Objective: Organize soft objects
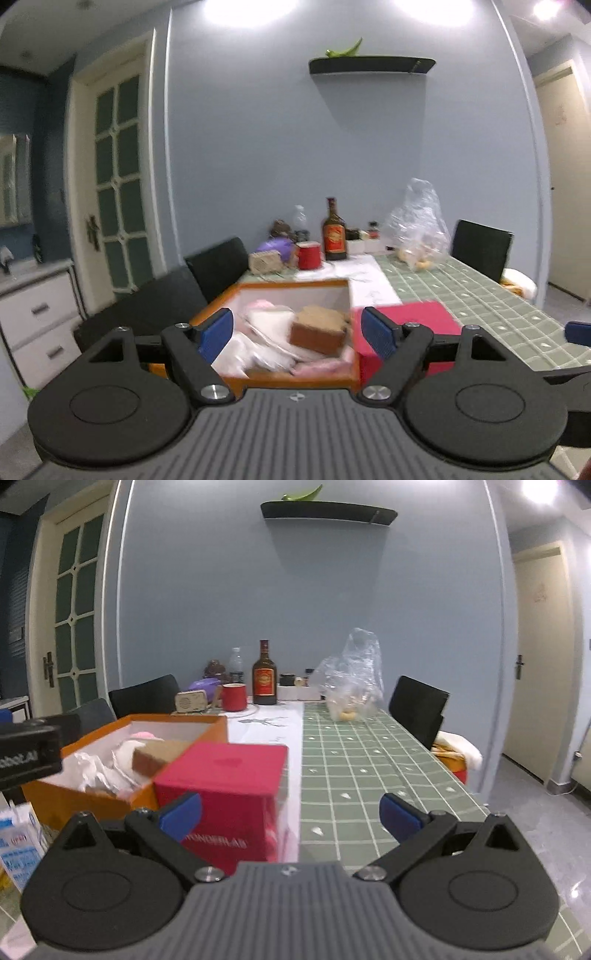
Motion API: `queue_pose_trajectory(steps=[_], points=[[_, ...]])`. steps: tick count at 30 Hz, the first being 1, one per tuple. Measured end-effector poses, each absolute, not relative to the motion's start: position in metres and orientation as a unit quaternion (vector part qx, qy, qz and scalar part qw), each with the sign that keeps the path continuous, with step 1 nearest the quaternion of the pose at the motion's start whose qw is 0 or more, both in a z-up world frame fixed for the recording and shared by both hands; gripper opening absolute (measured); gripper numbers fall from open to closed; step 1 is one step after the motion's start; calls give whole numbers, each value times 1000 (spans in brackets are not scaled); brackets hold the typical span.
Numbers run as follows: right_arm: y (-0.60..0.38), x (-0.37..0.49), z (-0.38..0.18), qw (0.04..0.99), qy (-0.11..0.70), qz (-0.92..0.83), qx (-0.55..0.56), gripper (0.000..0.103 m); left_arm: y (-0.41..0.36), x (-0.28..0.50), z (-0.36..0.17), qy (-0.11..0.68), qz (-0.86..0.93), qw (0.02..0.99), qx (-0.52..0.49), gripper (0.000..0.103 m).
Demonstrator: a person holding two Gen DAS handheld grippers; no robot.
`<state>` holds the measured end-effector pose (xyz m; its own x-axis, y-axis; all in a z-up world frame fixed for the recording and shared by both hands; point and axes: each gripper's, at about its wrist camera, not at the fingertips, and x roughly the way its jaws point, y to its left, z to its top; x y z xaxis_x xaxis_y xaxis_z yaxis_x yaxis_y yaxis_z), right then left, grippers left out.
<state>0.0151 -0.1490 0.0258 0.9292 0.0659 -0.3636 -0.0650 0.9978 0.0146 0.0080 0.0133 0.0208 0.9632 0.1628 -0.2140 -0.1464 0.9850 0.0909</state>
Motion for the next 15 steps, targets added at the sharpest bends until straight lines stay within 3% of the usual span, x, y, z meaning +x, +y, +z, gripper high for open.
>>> queue_pose_trajectory(steps=[15], points=[[-169, -6, 16, 984, 179, 24, -7, 100, -21, -9, 1, 115, 56, 991, 49, 91]])
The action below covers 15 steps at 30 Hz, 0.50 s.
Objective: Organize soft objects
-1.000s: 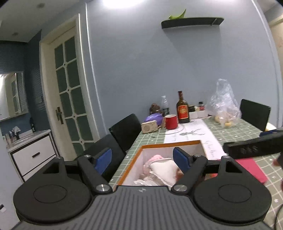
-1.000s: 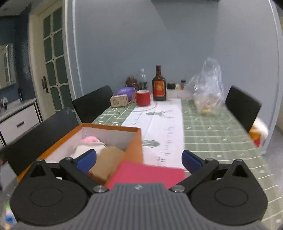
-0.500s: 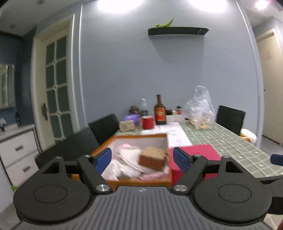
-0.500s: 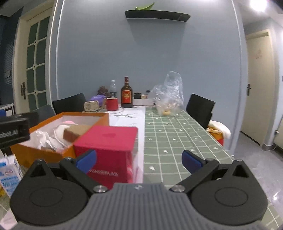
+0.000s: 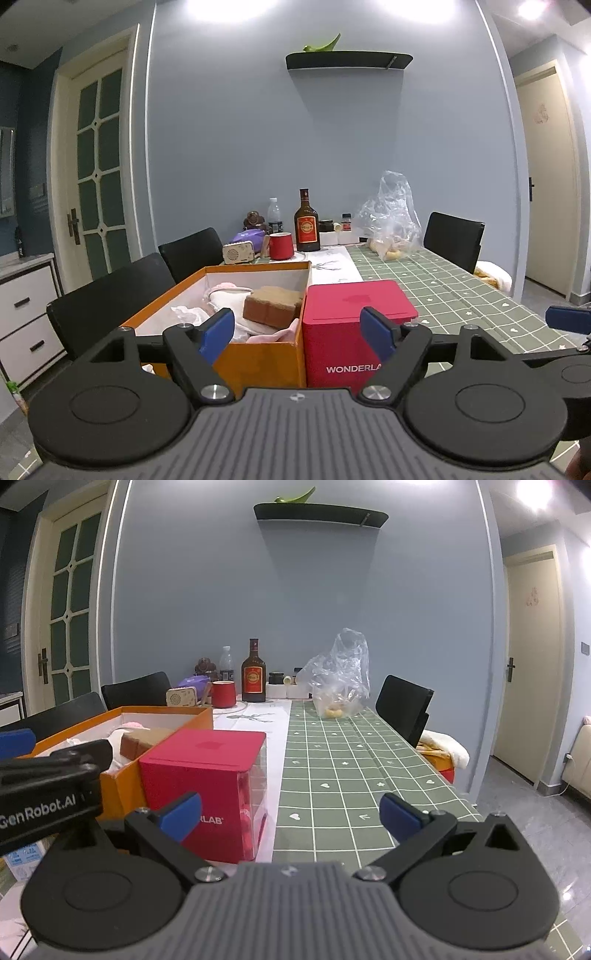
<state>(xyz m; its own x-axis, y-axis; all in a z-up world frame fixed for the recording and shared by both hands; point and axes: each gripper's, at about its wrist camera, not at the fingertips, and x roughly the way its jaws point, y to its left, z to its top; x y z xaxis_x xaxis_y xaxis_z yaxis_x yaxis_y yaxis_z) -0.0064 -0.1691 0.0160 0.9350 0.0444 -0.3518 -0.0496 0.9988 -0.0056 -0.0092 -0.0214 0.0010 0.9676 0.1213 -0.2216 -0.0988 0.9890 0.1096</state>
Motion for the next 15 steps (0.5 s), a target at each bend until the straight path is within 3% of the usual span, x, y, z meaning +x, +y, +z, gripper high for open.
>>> queue_pose_trajectory(steps=[15], points=[[-180, -6, -3, 978, 203, 52, 7, 100, -43, -10, -10, 143, 44, 988, 49, 89]])
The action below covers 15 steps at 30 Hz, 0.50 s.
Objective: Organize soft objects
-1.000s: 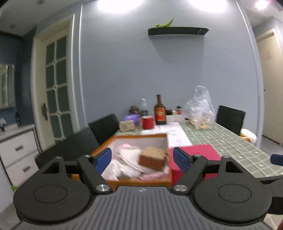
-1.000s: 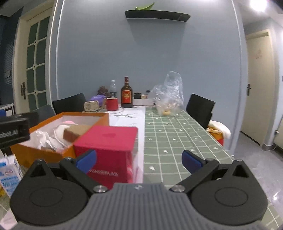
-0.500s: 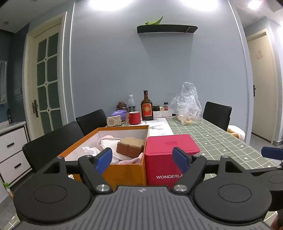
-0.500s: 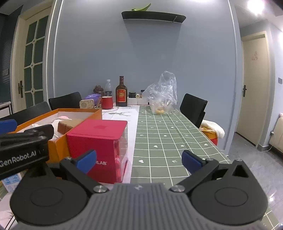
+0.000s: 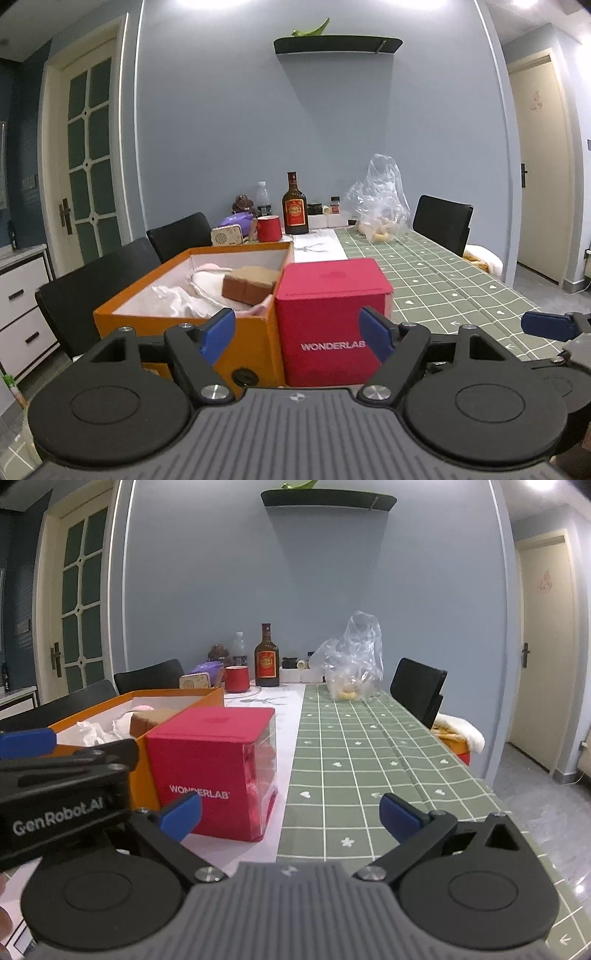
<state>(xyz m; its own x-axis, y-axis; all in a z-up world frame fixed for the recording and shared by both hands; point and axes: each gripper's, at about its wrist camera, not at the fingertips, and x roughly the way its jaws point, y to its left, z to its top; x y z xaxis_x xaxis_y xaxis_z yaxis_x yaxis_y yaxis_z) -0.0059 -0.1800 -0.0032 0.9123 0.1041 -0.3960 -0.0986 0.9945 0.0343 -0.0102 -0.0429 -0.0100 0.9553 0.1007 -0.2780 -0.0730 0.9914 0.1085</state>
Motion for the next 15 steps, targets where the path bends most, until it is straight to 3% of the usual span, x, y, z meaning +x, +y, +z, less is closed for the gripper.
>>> queue_pose_trajectory(steps=[15], points=[[-205, -5, -20, 975, 219, 38, 24, 100, -68, -6, -24, 162, 32, 985, 52, 89]])
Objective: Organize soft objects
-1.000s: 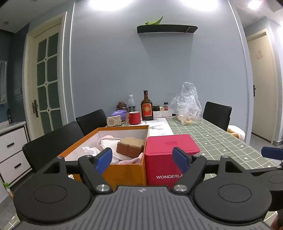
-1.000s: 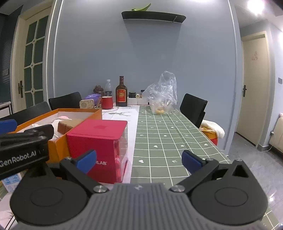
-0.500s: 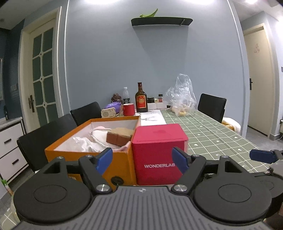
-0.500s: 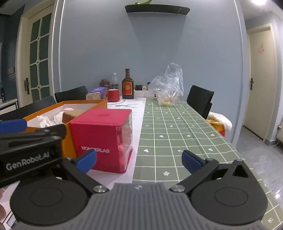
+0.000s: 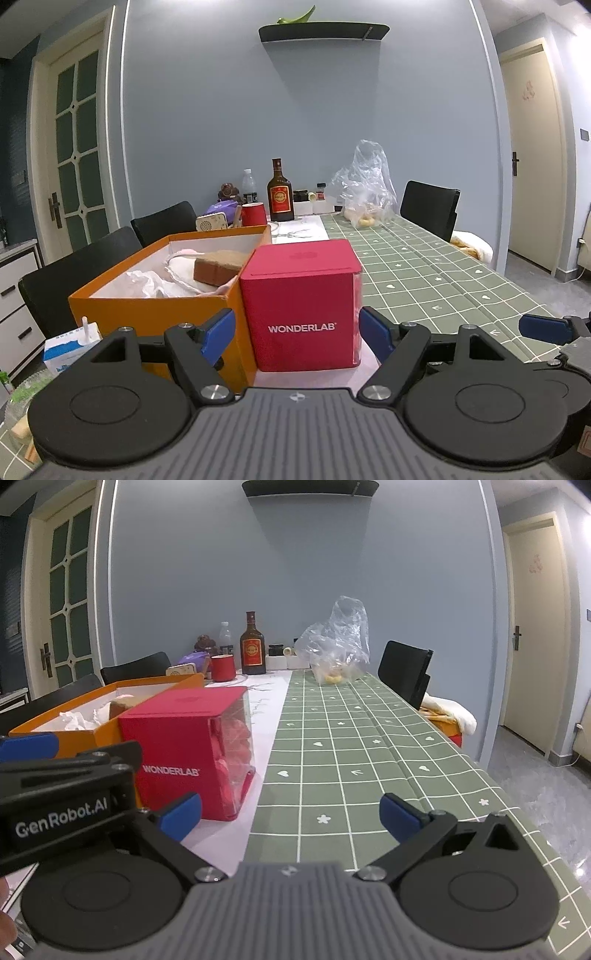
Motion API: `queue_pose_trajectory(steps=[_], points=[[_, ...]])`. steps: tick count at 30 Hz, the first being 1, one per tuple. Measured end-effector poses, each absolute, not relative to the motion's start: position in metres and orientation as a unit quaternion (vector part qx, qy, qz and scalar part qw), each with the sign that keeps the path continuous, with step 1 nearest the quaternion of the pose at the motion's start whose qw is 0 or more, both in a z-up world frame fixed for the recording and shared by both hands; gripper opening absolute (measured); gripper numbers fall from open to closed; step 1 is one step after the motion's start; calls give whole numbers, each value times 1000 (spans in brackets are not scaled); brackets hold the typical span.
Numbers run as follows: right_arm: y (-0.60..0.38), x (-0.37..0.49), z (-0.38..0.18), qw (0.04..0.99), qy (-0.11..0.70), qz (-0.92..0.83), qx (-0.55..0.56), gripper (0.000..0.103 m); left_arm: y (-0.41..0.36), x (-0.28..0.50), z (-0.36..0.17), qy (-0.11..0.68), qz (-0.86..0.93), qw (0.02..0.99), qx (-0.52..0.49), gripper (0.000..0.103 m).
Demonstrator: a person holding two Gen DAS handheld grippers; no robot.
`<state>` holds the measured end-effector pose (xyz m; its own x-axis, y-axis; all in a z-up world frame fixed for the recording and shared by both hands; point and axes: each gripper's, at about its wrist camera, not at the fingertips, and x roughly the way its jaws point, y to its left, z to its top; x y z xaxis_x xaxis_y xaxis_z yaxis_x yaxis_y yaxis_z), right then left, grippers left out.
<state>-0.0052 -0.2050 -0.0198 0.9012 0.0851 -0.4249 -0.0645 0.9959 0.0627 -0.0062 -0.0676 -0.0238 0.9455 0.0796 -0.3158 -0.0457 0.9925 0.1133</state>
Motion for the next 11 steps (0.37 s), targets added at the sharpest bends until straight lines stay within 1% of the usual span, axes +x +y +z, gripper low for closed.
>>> queue_pose_trajectory(steps=[11], points=[[-206, -2, -24, 974, 224, 39, 20, 100, -67, -3, -29, 171, 38, 984, 39, 88]])
